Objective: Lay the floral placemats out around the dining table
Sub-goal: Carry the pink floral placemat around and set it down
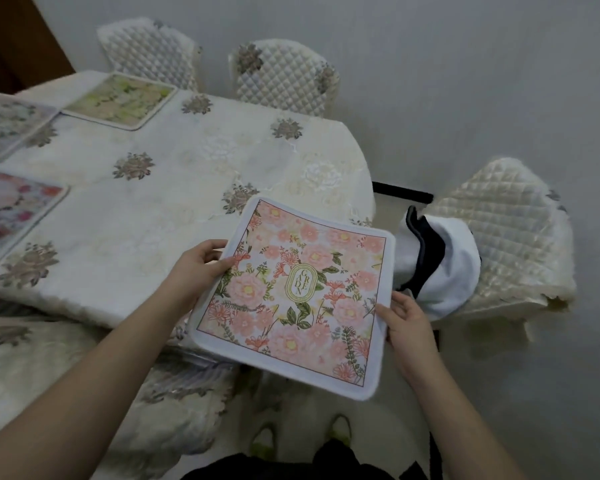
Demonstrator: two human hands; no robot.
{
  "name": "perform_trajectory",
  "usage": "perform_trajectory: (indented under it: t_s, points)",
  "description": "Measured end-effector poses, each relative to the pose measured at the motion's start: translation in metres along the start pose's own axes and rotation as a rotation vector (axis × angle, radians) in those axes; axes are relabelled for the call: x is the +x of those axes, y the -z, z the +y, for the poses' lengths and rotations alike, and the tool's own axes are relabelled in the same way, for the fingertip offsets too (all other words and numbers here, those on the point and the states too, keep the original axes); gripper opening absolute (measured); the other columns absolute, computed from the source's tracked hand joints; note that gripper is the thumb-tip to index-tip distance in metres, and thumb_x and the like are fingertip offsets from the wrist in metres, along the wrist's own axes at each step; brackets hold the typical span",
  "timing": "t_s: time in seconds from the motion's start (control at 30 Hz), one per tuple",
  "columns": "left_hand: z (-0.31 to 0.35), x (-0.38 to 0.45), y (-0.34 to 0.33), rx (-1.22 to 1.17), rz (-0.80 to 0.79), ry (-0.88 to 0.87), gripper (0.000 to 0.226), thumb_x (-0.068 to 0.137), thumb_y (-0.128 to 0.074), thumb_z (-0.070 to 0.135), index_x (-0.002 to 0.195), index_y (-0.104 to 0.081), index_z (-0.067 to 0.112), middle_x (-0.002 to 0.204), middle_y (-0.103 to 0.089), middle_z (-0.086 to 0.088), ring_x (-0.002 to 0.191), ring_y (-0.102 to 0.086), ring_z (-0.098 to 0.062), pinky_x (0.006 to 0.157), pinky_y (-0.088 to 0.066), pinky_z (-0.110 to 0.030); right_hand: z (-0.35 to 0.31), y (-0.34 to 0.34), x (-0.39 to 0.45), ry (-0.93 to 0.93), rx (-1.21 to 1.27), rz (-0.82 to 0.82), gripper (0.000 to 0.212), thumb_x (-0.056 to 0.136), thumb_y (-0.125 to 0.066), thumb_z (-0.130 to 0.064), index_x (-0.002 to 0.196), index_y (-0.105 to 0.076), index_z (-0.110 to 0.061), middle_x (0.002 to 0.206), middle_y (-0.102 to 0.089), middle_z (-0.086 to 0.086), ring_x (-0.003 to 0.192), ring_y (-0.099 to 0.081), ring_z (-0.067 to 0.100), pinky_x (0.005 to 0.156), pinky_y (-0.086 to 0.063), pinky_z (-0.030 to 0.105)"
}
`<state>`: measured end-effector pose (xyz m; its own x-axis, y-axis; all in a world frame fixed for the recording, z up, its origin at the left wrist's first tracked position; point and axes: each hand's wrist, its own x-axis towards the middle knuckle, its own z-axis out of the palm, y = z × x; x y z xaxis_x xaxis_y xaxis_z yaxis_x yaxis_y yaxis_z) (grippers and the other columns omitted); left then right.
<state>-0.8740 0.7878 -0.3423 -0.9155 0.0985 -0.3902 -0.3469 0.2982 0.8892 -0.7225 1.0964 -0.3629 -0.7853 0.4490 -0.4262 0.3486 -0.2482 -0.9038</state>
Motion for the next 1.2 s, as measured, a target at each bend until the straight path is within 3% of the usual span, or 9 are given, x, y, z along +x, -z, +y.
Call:
perform_trajectory:
  t_s: [0.1, 0.27, 0.37, 0.5, 0.6, 0.83, 1.07, 1.2]
  points:
    - [-0.001, -0.008, -0.003, 0.026, 0.121, 0.017, 0.027, 0.091, -0.069, 0.024, 0.117, -0.064, 0.021, 0.100, -0.072, -0.007, 0.074, -0.074, -0.022, 0.055, -0.058, -0.032, -0.002, -0.001, 0.028, -0.044, -0.016, -0.101, 0.025, 0.092, -0.062, -0.004, 0.116, -0.057, -0.010, 0.108, -0.073, 0.010, 0.094, -0.072, 0.027, 0.075, -0.059, 0.041]
    - [-0.009, -0.023, -0.007, 0.044, 0.283, 0.055, 0.028, 0.088, -0.072, 0.030, 0.114, -0.064, 0.021, 0.096, -0.073, 0.001, 0.070, -0.073, -0.015, 0.053, -0.055, -0.029, -0.005, -0.004, 0.061, -0.099, -0.068, -0.246, 0.023, 0.092, -0.064, -0.005, 0.113, -0.057, -0.012, 0.106, -0.073, 0.008, 0.091, -0.073, 0.025, 0.074, -0.059, 0.042]
    - [-0.014, -0.031, -0.001, 0.050, 0.384, 0.062, 0.027, 0.086, -0.075, 0.030, 0.110, -0.065, 0.021, 0.095, -0.074, 0.002, 0.075, -0.072, -0.014, 0.058, -0.055, -0.028, -0.005, -0.017, 0.072, -0.129, -0.082, -0.315, 0.020, 0.091, -0.063, -0.004, 0.109, -0.057, -0.013, 0.104, -0.074, 0.009, 0.091, -0.073, 0.027, 0.079, -0.058, 0.048]
    - [-0.021, -0.033, 0.020, 0.054, 0.481, 0.086, 0.023, 0.085, -0.076, 0.028, 0.104, -0.064, 0.025, 0.093, -0.073, 0.000, 0.079, -0.071, -0.020, 0.070, -0.059, -0.037, -0.005, -0.044, 0.079, -0.168, -0.117, -0.414, 0.026, 0.093, -0.061, -0.002, 0.118, -0.054, -0.007, 0.103, -0.074, 0.013, 0.093, -0.072, 0.032, 0.083, -0.057, 0.052]
    - [-0.027, -0.032, 0.042, 0.063, 0.534, 0.095, 0.020, 0.085, -0.076, 0.027, 0.100, -0.064, 0.029, 0.091, -0.072, 0.000, 0.080, -0.070, -0.021, 0.065, -0.055, -0.032, -0.004, -0.069, 0.080, -0.173, -0.161, -0.474, 0.024, 0.094, -0.059, -0.001, 0.116, -0.053, -0.009, 0.101, -0.074, 0.011, 0.092, -0.072, 0.030, 0.083, -0.057, 0.051]
    - [-0.050, -0.015, 0.095, 0.104, 0.608, 0.130, 0.029, 0.084, -0.078, 0.029, 0.110, -0.065, 0.027, 0.092, -0.071, 0.002, 0.084, -0.068, -0.015, 0.078, -0.056, -0.034, 0.004, -0.133, 0.077, -0.215, -0.213, -0.557, 0.026, 0.095, -0.056, 0.000, 0.119, -0.049, -0.008, 0.105, -0.069, 0.012, 0.094, -0.068, 0.028, 0.083, -0.056, 0.048]
    - [-0.069, 0.015, 0.148, 0.119, 0.605, 0.137, 0.030, 0.085, -0.076, 0.031, 0.113, -0.066, 0.027, 0.094, -0.068, 0.004, 0.079, -0.063, -0.011, 0.059, -0.044, -0.026, 0.016, -0.194, 0.077, -0.250, -0.254, -0.574, 0.025, 0.095, -0.053, 0.003, 0.118, -0.050, -0.008, 0.103, -0.068, 0.013, 0.089, -0.068, 0.028, 0.077, -0.057, 0.045]
    - [-0.077, 0.044, 0.172, 0.148, 0.592, 0.154, 0.028, 0.087, -0.075, 0.028, 0.113, -0.067, 0.027, 0.095, -0.069, 0.002, 0.061, -0.056, -0.008, 0.047, -0.037, -0.019, 0.024, -0.223, 0.078, -0.272, -0.254, -0.572, 0.020, 0.093, -0.052, 0.007, 0.108, -0.052, -0.007, 0.095, -0.066, 0.013, 0.083, -0.066, 0.027, 0.078, -0.055, 0.045]
